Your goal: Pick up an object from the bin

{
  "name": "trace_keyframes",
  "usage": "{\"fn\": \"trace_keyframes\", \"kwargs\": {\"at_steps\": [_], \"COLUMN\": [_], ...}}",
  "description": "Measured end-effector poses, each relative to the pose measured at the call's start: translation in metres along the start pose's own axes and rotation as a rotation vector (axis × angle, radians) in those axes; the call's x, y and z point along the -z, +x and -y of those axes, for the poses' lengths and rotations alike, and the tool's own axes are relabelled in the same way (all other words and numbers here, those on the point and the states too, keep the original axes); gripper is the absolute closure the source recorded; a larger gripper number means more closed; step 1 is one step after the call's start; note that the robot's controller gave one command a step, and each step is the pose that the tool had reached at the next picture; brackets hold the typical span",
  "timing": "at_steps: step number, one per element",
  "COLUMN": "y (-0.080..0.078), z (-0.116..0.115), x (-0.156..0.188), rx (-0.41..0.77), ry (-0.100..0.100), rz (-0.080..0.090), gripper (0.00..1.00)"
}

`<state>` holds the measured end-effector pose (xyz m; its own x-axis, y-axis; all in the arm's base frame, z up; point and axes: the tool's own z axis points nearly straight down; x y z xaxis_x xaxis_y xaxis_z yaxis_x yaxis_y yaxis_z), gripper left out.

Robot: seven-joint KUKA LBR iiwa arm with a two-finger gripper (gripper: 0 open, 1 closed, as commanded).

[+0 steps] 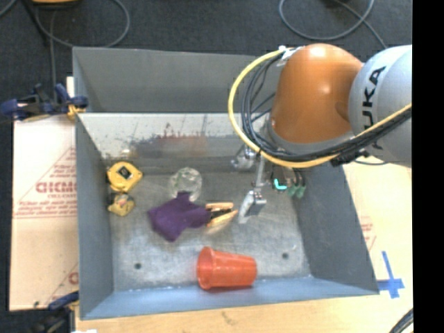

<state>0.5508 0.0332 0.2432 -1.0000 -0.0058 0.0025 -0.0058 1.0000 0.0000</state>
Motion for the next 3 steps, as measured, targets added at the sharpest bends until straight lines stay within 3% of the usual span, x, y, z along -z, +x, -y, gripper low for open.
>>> {"fn": "trace_keyframes", "kwargs": {"at_steps": [1, 2, 3], "y": [-0.001, -0.016, -0.008], "z": [0.0, 0.004, -0.019], "x": [0.003, -0.038, -0.161], "rx": [-0.001, -0.004, 0.027], "ry": [-0.001, -0.001, -0.002], "rz": [0.007, 0.016, 0.017], "gripper": [0.0, 0.0, 1.0]}}
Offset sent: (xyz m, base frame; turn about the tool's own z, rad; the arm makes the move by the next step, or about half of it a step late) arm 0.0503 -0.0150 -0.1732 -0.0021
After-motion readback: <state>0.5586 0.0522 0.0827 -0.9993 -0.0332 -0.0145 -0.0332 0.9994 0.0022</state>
